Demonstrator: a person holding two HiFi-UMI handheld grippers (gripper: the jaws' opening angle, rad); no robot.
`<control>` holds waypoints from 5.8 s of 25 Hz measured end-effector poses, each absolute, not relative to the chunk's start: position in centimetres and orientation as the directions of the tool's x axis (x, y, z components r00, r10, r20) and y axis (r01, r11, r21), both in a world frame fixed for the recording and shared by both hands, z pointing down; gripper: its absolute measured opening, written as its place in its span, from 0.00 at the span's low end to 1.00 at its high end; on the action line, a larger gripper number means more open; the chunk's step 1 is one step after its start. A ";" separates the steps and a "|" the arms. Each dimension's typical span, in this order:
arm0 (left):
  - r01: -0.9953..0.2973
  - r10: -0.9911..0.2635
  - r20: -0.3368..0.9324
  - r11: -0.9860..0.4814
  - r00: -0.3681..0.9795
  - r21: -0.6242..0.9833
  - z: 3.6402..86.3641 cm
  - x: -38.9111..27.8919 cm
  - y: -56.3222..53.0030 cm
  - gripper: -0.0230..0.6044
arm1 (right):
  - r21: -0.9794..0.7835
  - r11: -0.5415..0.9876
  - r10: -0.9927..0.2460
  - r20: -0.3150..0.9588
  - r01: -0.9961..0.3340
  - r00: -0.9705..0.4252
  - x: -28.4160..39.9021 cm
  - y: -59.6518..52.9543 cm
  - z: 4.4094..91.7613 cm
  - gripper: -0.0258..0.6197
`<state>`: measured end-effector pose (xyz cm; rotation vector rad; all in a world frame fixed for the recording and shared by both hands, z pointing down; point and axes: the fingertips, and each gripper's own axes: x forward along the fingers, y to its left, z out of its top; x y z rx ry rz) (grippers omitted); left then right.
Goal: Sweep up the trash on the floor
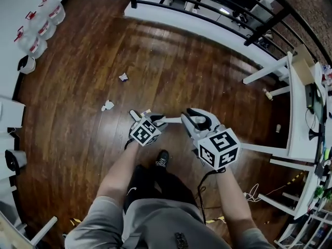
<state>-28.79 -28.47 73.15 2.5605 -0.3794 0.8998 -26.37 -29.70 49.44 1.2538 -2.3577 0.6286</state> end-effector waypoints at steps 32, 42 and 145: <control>-0.033 0.202 0.705 -0.952 0.680 0.304 78.4 -39.2 -39.7 0.27 | -0.257 0.064 -0.727 0.650 -0.964 -0.222 -34.0 -39.6 55.8 0.16; 0.169 0.338 0.677 -0.937 0.654 0.305 76.8 -23.4 -31.6 0.27 | -0.222 -0.127 -0.752 0.657 -0.967 -0.052 -19.5 -30.6 54.0 0.16; 0.853 0.749 0.617 -0.467 0.242 0.233 70.1 -14.7 -15.9 0.26 | -0.240 -0.728 -0.669 0.456 -0.642 0.587 -13.9 -13.1 46.4 0.16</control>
